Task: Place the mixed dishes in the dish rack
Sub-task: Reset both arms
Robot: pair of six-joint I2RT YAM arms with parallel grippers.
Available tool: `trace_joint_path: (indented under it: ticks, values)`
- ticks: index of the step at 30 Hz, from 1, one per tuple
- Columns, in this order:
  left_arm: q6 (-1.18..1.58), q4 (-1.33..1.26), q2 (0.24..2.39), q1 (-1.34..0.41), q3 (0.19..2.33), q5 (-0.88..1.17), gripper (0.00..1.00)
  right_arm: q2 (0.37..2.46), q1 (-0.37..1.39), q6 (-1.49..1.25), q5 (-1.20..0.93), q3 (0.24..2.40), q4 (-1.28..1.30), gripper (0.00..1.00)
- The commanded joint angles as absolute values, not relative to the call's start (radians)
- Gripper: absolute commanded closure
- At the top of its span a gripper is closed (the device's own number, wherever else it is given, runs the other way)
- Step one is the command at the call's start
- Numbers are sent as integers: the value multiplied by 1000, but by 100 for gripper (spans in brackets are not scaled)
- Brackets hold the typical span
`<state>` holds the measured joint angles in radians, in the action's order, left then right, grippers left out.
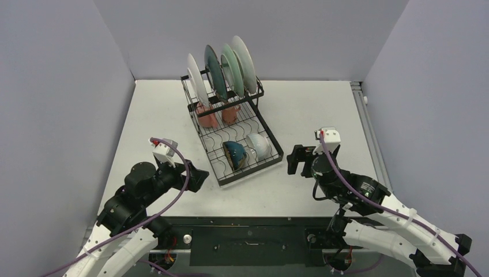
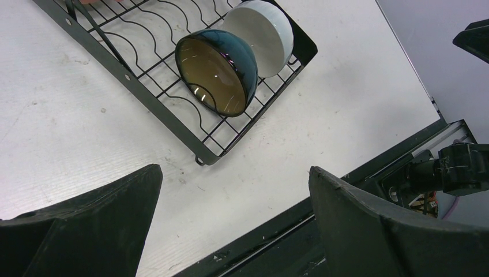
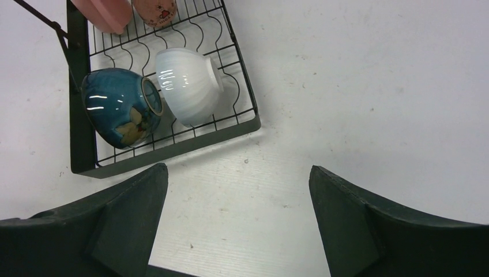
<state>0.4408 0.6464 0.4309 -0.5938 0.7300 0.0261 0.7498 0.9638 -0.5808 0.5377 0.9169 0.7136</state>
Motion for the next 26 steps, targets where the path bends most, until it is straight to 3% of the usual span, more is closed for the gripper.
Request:
trace_joint_path:
  ticks: [1, 26]
  values:
    - [448, 617, 421, -589, 736, 16, 4, 671, 967, -626, 605, 861, 729, 13]
    - [452, 599, 327, -598, 725, 67, 4, 429, 969, -708, 672, 778, 800, 11]
